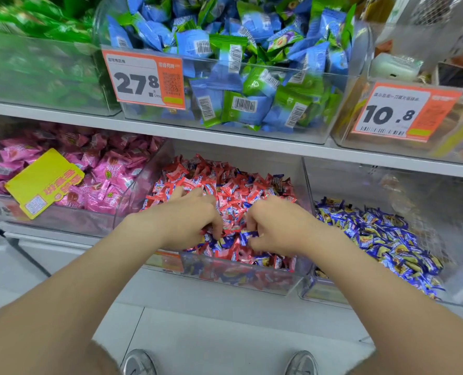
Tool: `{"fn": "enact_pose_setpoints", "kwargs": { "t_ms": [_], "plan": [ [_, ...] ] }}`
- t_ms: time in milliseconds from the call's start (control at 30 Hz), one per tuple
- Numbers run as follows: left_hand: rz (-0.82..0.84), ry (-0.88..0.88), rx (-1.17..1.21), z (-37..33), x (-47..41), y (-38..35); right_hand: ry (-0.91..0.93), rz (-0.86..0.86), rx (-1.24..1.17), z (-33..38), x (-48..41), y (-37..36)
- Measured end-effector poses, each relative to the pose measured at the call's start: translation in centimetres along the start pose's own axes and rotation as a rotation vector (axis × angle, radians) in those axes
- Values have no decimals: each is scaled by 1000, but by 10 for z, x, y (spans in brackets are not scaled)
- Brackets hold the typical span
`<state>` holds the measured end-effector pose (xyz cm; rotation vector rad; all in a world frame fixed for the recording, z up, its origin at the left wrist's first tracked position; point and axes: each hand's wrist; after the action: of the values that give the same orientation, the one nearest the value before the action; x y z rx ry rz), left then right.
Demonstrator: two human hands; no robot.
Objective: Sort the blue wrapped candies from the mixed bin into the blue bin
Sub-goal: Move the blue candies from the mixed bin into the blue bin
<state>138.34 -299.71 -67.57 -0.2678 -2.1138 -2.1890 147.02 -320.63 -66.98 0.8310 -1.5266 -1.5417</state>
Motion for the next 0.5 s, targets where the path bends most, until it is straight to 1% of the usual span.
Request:
{"fn": "enact_pose_setpoints", "kwargs": {
  "t_ms": [100,167,267,400,500],
  "plan": [
    [35,-20,92,-2,3,-2,-38,-86,-147,-10,7,9],
    [9,-34,51,-4,1,-4,-54,-151,-239,-14,14,16],
    [-48,-49,4,-10,-4,-5,-62,-209,-293,-16,20,20],
    [-34,-45,37,-14,-5,-5,-115,-234,-406,-11,20,20],
    [-123,7,30,-17,-5,-2,-122,-194,-447,-5,15,18]
  ]
}}
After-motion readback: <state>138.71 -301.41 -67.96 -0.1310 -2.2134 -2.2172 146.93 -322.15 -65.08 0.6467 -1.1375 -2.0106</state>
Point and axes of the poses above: each hand's wrist, its own x-axis away from the middle knuckle, its own y-axis out of the back of the hand, z = x × y, and after that the axes turned 8 degrees about y, right-handed
